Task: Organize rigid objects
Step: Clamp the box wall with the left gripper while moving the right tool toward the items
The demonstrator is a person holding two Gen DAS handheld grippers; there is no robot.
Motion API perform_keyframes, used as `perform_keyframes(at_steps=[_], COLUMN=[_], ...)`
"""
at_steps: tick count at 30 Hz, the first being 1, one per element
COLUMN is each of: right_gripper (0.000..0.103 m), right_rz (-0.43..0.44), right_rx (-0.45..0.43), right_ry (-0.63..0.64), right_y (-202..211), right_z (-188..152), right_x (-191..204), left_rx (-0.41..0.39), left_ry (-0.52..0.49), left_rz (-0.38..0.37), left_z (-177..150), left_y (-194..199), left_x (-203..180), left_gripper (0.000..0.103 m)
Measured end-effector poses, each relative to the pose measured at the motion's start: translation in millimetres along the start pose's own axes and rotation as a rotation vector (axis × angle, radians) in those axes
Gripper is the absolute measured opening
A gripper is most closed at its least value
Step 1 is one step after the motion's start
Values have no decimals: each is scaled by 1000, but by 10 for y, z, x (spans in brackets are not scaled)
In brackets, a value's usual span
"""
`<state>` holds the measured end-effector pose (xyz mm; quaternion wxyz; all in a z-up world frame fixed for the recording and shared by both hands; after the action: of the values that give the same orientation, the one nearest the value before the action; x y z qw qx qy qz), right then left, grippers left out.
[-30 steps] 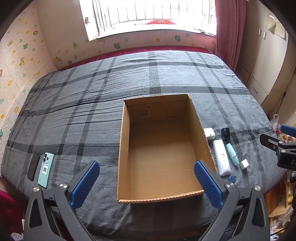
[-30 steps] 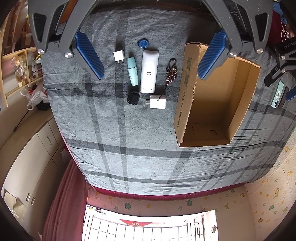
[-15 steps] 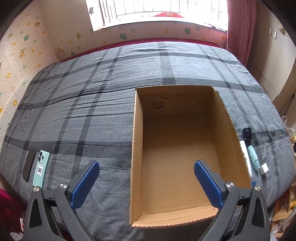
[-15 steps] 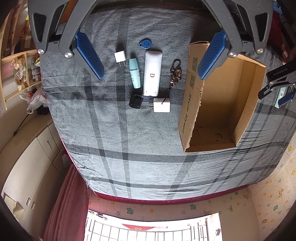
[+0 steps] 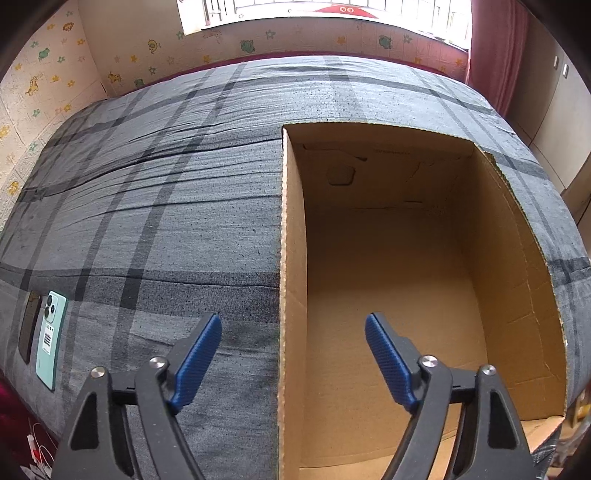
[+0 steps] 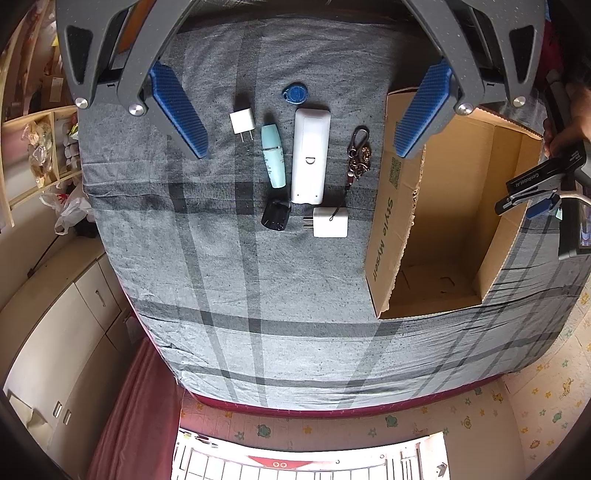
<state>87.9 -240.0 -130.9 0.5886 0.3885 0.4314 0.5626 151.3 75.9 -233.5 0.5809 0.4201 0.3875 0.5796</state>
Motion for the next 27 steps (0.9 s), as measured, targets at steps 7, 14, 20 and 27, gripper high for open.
perform_keyframes(at_steps=[7,14,20,27], right_gripper=[103,103,103,103], right_rz=[-2,-14,-7,-4], right_rx=[-2,-3,0,-3], right_ry=[-4,-17,-35,-63], right_y=[-3,6,4,-86], right_z=[-4,-5,-1,22], right_x=[-11,-85,-161,-404], left_rx=[24,22,21,20], left_ry=[7,-6,2,12], left_rz=[-51,-45,-36,-48], left_z=[-4,-11,-34,-26], left_y=[-90,-124,-151,-165], left_x=[-23,-2,0,12], left_gripper=[20,14,14,14])
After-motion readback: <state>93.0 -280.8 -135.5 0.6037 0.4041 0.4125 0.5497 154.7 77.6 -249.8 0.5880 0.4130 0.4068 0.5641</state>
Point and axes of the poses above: each gripper's, at about its wrist camera, not at the fingertips, and y roughly against the way its jaws point, x to its left, z to its top, the point moved 10 cm from there along -y, roughly the way its jaws point, and after that the axes turned 7 degrees about x, right-handed, at the moved point
